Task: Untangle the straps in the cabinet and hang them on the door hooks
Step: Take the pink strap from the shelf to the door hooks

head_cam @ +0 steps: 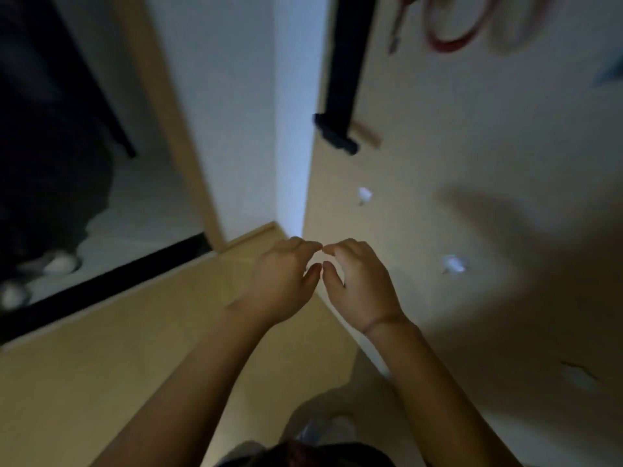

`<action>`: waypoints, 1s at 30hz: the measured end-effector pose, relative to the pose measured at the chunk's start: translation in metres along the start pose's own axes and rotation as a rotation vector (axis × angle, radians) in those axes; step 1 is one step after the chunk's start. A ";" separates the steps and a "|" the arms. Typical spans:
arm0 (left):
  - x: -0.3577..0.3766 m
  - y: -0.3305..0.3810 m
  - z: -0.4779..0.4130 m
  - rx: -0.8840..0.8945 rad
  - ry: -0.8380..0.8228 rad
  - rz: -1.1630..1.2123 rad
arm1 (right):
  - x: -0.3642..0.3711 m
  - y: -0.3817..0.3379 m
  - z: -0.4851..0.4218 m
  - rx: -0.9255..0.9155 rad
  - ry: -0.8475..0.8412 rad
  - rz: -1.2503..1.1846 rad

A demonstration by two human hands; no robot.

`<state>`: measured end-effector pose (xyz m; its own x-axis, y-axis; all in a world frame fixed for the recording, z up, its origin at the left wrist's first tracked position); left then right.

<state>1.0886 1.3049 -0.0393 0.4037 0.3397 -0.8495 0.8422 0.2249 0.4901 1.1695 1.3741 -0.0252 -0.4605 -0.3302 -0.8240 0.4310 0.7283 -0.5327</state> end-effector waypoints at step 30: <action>-0.184 -0.233 0.517 -1.604 0.551 -0.036 | 0.359 -0.483 0.165 -1.170 -1.075 -0.063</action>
<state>1.0034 0.7177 -0.0980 -0.0601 0.4907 -0.8693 -0.4744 0.7522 0.4574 0.9237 0.8045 -0.0956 0.5035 -0.2594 -0.8241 -0.6088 0.5702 -0.5515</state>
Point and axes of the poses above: each hand's wrist, its own z-axis away from the middle knuckle, its own x-axis out of the palm, y = z × x, the point moved 6 cm from there along -z, towards the middle knuckle, and after that the axes turned 6 degrees about x, right-handed, at the moved point
